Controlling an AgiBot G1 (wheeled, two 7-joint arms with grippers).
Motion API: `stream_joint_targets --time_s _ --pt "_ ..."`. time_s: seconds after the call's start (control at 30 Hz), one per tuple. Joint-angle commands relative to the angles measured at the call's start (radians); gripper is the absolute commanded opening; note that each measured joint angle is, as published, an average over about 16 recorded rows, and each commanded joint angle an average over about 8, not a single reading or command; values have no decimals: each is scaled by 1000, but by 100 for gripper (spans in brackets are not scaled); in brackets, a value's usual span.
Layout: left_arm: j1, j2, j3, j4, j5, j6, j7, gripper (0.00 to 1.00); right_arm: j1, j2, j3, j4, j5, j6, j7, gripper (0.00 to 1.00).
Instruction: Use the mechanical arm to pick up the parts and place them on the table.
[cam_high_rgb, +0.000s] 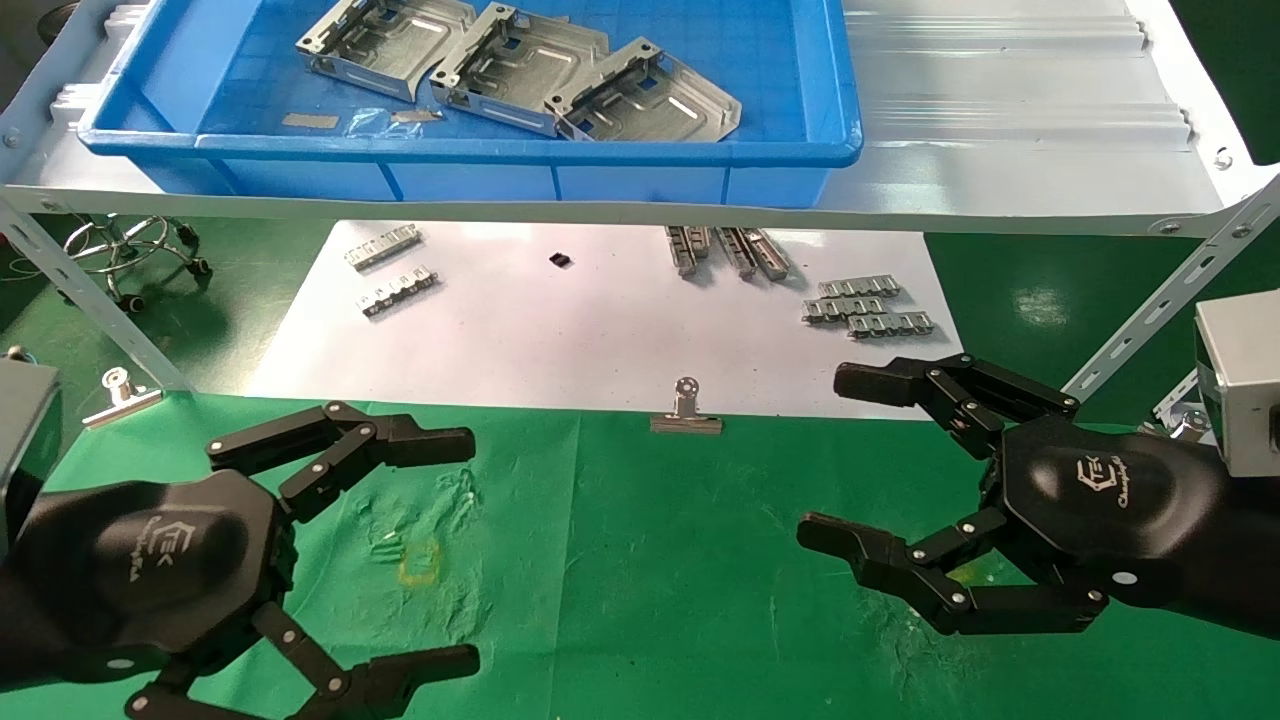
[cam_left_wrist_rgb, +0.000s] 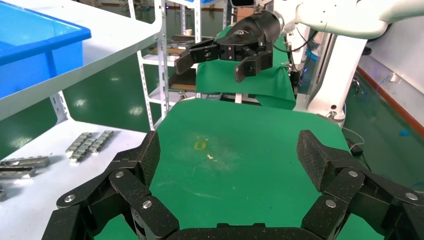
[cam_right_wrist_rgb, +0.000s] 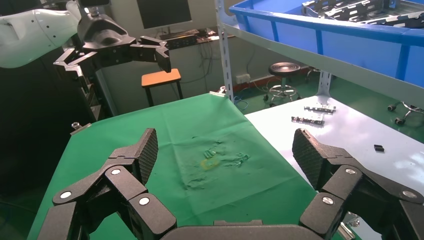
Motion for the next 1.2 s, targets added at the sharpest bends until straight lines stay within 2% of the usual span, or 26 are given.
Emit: stream_joint_targets --time_s 0.03,0.53,0.57,0.8,0.83,1.2 --pt "0 0 0 0 0 0 0 100 0 0 0 0 0 0 0 100" --pt "0 0 0 0 0 0 0 100 0 0 0 0 0 0 0 100" --pt "0 0 0 0 0 0 0 100 0 0 0 0 0 0 0 96" --pt "1 0 0 0 1 -1 0 100 0 0 0 0 0 0 0 10" --pt "1 0 1 1 3 -2 0 100 0 0 0 0 0 0 0 1" --pt "12 27 8 15 67 -114 7 100 0 0 0 0 0 0 0 0"
